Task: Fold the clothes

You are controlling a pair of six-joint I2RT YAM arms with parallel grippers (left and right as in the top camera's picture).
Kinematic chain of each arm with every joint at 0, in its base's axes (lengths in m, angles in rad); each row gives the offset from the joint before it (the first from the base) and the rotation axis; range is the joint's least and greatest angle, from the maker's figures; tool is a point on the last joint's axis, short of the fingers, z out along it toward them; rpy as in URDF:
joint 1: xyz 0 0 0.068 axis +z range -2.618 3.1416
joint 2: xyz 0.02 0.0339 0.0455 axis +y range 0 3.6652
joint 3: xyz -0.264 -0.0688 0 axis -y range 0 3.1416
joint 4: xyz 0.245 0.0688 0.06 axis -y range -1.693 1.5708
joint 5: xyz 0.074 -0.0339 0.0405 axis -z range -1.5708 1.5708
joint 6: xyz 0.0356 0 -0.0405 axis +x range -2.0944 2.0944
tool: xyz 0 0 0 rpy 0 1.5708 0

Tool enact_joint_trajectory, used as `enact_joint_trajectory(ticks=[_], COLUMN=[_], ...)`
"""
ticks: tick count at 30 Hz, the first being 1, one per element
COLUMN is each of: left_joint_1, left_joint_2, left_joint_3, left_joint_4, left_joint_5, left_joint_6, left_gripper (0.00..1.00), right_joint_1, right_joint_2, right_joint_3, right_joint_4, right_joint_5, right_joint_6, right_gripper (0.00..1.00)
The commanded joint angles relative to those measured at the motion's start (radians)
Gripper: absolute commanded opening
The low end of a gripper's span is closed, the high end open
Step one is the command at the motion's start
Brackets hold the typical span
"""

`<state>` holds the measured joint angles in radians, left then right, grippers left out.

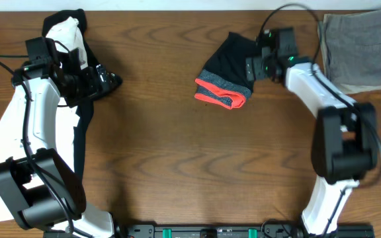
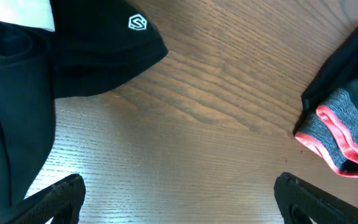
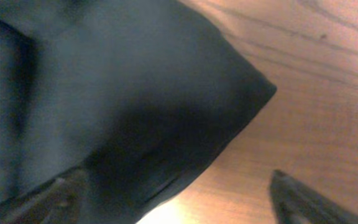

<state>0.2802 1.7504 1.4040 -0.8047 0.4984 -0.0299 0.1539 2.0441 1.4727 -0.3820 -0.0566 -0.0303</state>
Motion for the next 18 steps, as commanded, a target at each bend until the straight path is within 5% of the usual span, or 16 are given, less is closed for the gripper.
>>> enact_joint_trajectory(ticks=[1, 4, 7, 9, 10, 18], left_joint_1=[0.002, 0.002, 0.002, 0.002, 0.002, 0.002], left_joint_2=[0.006, 0.006, 0.006, 0.006, 0.006, 0.006], left_joint_3=[0.006, 0.006, 0.006, 0.006, 0.006, 0.006], left_joint_4=[-0.001, -0.002, -0.002, -0.002, -0.002, -0.008], left_joint_5=[0.007, 0.007, 0.007, 0.007, 0.007, 0.007], left_joint_6=[-0.010, -0.010, -0.010, -0.010, -0.010, -0.010], left_gripper=[0.98, 0.98, 0.98, 0.98, 0.98, 0.98], right_joint_1=[0.020, 0.058, 0.119, 0.157, 0.175, 0.233], right_joint_2=[-0.171, -0.204, -0.190, -0.166, -0.150, 0.038], right_joint_3=[0.098, 0.098, 0.084, 0.063, 0.054, 0.039], right_joint_4=[-0.108, -0.208, -0.294, -0.312, -0.314, -0.269], right_joint_5=[-0.287, -0.372, -0.361, -0.333, -0.309, -0.194], right_joint_6=[0.095, 0.153, 0.176, 0.179, 0.184, 0.218], right_gripper=[0.99, 0.96, 0.50, 0.10, 0.01, 0.01])
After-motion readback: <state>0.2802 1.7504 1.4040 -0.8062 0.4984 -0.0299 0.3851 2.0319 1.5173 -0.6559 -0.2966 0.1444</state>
